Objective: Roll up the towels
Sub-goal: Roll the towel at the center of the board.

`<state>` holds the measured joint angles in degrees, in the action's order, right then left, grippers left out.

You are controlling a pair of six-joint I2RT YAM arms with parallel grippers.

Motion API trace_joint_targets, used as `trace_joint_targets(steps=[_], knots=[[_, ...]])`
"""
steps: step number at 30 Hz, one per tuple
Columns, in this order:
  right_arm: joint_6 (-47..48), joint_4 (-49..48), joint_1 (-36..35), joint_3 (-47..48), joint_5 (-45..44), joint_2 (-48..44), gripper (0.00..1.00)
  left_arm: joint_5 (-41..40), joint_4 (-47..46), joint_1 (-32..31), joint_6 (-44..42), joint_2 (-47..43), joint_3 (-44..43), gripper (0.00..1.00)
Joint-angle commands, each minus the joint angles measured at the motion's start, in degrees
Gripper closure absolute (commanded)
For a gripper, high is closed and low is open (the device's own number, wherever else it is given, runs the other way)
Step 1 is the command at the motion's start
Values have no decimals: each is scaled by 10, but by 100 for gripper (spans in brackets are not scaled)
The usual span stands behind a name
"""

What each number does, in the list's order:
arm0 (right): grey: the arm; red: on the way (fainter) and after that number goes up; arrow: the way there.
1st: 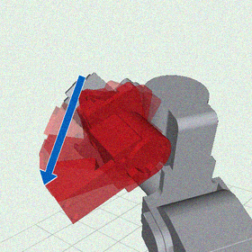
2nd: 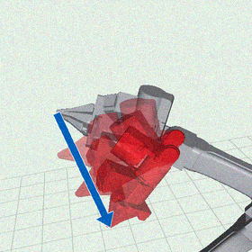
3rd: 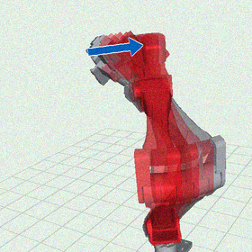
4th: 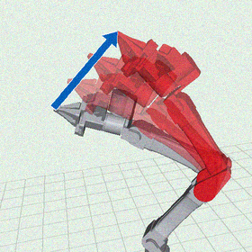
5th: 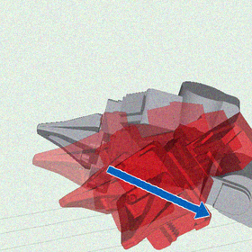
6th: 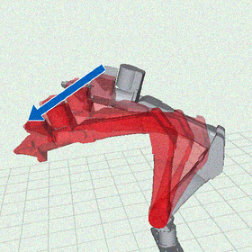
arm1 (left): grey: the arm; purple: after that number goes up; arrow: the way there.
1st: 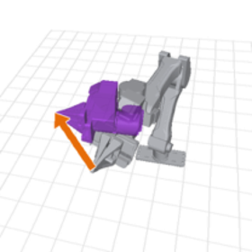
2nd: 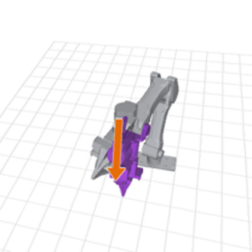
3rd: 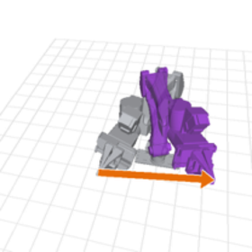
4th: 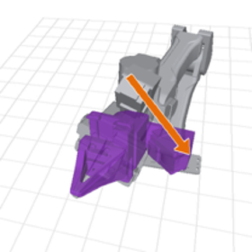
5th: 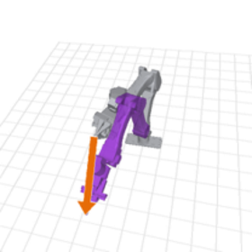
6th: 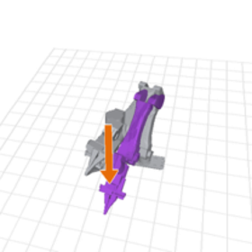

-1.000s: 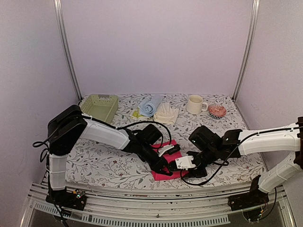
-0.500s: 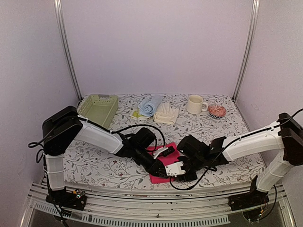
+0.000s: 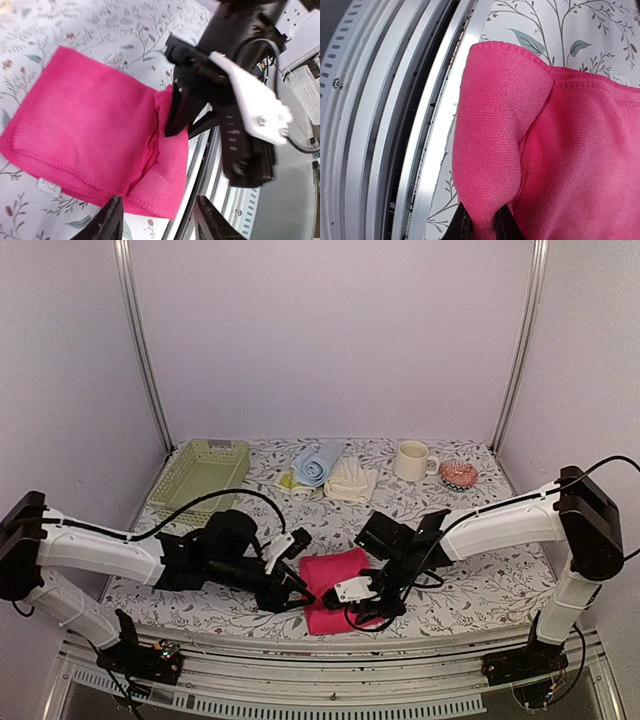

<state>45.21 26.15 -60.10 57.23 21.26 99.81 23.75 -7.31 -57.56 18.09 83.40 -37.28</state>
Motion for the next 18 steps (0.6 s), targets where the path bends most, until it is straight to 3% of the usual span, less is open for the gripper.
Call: trace_joint_targets(steps=[1, 5, 8, 12, 18], knots=[[18, 172, 36, 86, 133, 93, 92, -221, -35, -78, -62, -117, 77, 52], [46, 282, 79, 197, 211, 203, 93, -326, -24, -171, -77, -167, 117, 59], [70, 356, 101, 271, 246, 287, 92, -358, -20, -215, -109, -161, 117, 59], [95, 431, 115, 342, 274, 364, 92, -365, 6, -229, -180, -71, 49, 50], [96, 437, 115, 351, 267, 376, 92, -426, 46, -244, -297, 69, -63, 48]])
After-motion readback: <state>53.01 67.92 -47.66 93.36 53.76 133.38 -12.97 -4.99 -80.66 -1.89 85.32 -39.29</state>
